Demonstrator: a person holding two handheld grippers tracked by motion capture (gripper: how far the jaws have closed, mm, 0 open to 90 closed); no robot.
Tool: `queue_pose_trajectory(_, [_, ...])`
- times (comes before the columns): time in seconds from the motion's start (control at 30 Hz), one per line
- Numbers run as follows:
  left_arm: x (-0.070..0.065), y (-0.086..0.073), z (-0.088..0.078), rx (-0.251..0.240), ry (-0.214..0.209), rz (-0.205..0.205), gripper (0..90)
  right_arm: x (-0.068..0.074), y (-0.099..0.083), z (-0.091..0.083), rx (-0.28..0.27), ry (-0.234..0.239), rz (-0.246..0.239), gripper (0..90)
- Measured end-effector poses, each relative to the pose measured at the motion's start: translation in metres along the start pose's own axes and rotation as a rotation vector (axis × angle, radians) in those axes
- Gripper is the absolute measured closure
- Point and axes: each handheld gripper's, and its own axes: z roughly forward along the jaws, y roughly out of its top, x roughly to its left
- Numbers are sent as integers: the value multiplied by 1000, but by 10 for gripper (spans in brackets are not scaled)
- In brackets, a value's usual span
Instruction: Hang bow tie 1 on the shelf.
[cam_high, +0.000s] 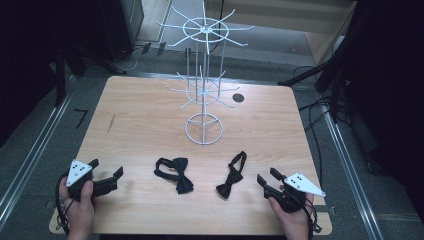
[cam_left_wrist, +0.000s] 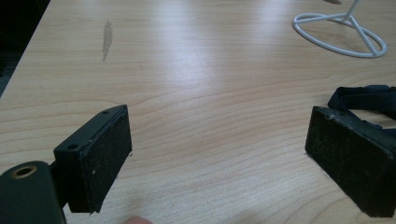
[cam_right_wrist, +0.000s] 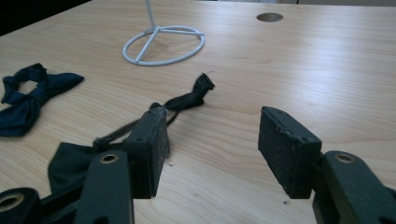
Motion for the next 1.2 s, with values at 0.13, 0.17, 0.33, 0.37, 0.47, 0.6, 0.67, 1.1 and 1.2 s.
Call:
queue_pose_trajectory(0.13, [1, -1, -1, -11, -8, -6, 81, 11, 5, 6, 5, 25, -10, 438])
queue_pose_trajectory(0.17, [1, -1, -2, -12, -12, -8, 80, 13, 6, 7, 4, 34, -9, 438])
queue_pose_trajectory(0.33, [2, -2, -4, -18, -23, -9, 80, 23, 11, 13, -8, 71, -3, 437])
queue_pose_trajectory(0.37, [2, -2, -4, -18, -25, -8, 80, 25, 12, 13, -12, 75, -6, 437])
queue_pose_trajectory(0.47, [2, -2, -3, -13, -24, -7, 80, 29, 13, 14, -16, 88, -7, 437])
queue_pose_trajectory(0.6, [1, -1, -3, -7, -25, -5, 80, 31, 12, 14, -11, 95, -5, 437])
queue_pose_trajectory(0.67, [1, -1, -2, -7, -21, -2, 80, 33, 12, 13, -7, 100, -3, 437])
queue_pose_trajectory(1.1, [0, -1, -1, -5, -22, 0, 80, 50, 14, 23, -2, 133, -19, 438])
queue_pose_trajectory(1.2, [1, -1, -2, -10, -27, -3, 80, 59, 14, 27, 5, 153, -26, 437])
